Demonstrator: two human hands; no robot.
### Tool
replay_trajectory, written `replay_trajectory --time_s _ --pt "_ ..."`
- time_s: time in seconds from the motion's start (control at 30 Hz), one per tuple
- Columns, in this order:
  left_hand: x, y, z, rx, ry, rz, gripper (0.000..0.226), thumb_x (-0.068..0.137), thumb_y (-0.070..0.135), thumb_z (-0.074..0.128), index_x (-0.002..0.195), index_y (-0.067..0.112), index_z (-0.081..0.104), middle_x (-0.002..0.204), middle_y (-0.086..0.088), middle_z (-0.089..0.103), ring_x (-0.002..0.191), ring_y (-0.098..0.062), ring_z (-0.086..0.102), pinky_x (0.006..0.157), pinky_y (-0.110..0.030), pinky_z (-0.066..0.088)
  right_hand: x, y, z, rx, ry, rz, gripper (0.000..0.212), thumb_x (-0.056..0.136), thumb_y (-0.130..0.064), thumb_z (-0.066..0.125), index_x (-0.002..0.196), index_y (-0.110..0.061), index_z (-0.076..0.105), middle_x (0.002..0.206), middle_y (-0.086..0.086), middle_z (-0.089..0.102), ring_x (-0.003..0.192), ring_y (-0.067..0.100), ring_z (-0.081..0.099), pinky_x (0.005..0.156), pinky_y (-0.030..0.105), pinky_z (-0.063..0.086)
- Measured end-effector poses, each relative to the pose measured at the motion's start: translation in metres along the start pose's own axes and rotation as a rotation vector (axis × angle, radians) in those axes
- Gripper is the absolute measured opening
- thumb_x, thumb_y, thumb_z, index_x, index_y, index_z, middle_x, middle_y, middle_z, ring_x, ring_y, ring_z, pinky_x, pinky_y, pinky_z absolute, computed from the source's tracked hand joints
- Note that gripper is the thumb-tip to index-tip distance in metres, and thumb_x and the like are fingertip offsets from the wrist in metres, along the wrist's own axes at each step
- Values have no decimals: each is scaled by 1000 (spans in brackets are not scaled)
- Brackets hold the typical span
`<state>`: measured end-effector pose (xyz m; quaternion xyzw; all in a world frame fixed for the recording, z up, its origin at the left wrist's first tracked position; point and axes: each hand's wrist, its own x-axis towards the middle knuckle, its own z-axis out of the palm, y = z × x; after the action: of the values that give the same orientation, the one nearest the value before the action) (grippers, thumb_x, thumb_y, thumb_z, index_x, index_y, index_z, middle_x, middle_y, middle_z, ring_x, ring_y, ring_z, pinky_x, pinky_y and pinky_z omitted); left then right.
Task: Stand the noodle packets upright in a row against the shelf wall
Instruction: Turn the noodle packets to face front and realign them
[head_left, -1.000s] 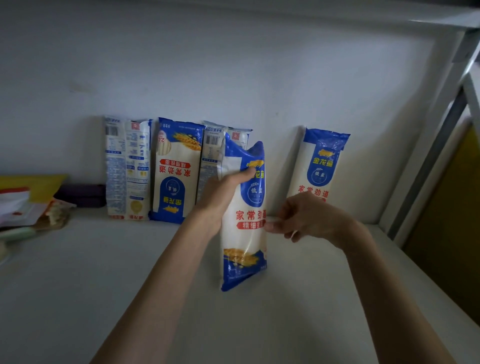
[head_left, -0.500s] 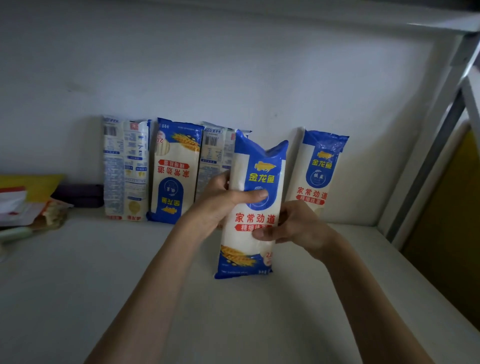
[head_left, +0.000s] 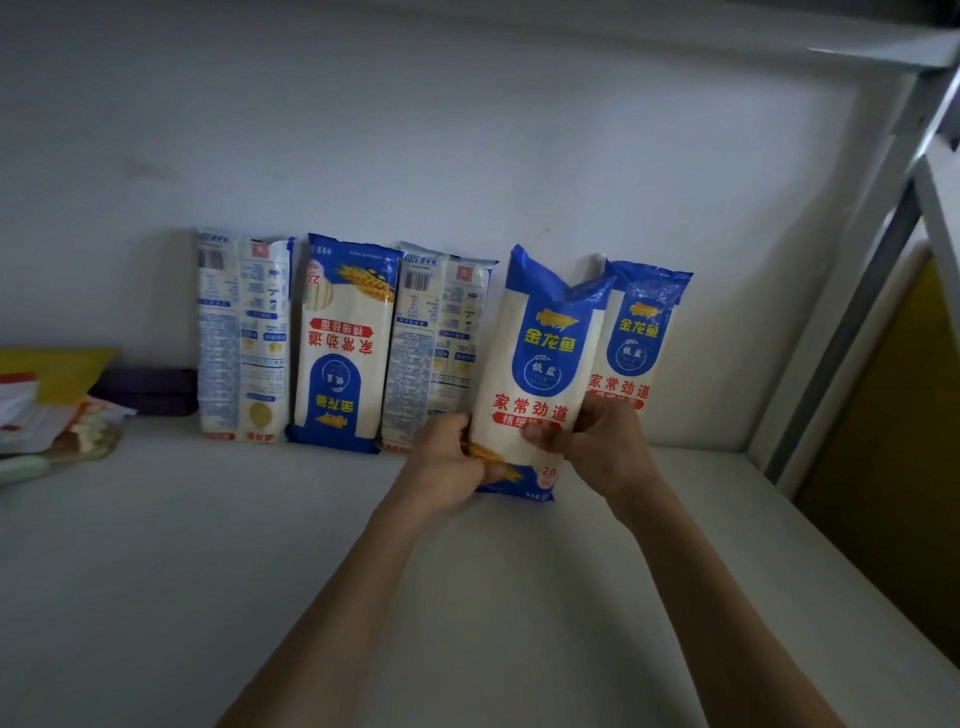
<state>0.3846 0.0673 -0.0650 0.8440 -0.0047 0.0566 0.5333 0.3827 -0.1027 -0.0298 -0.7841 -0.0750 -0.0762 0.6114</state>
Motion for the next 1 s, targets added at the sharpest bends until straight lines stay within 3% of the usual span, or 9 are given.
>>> replay_trajectory --time_s 0.07,0.2,0.4,0.53,0.67,0.73,0.83,0.9,1.0 --pt "0 -2 10 -15 109 12 47 69 10 85 112 18 68 106 2 72 98 -14 66 85 -31 54 2 0 1 -100 -32 -11 43 76 -12 78 117 -12 63 119 2 69 108 17 64 86 41 57" --pt "-4 -6 18 -17 202 22 46 67 14 87 108 21 67 102 5 72 95 -15 68 85 -37 56 4 8 1 -273 -79 59 52 73 -8 81 120 -12 60 122 3 65 117 22 59 93 48 54" --pt "-5 -8 18 69 302 15 40 66 27 89 77 28 51 80 9 64 75 -10 62 60 -23 47 3 13 16 -256 84 46 43 80 -7 76 119 -10 59 125 5 63 121 25 56 94 43 50" --pt "-9 -10 26 53 369 49 40 71 24 85 92 23 52 92 4 65 83 -13 63 72 -31 55 12 12 20 -298 139 62 34 79 -8 76 110 -5 64 115 8 67 112 26 61 84 37 52" --pt "-5 -13 20 60 459 114 34 77 2 75 96 19 53 82 6 60 78 -10 63 61 -14 48 25 11 20 -319 151 81 29 77 -9 77 104 -5 68 105 8 70 96 20 62 75 34 53" --pt "-4 -14 18 98 415 136 30 78 -3 71 97 16 58 85 6 59 81 -11 62 64 -10 47 27 12 20 -326 155 58 25 76 -5 77 100 -4 69 102 9 71 95 21 63 70 31 52" --pt "-9 -10 23 224 296 176 30 81 2 69 105 20 67 101 4 63 93 -12 62 76 -20 52 28 15 15 -342 178 42 22 73 -15 82 88 -7 68 93 6 71 86 19 65 62 28 54" --pt "-11 -7 25 275 276 183 35 83 4 66 111 24 69 107 6 64 97 -12 62 82 -29 55 29 13 6 -376 215 51 30 74 -33 81 80 -9 64 89 6 71 84 22 67 67 35 57" --pt "-10 -6 25 274 281 195 38 82 3 65 114 22 70 110 2 64 100 -14 61 85 -31 55 29 6 -10 -352 419 140 56 77 -43 76 113 -8 52 115 11 62 104 29 62 80 42 52"
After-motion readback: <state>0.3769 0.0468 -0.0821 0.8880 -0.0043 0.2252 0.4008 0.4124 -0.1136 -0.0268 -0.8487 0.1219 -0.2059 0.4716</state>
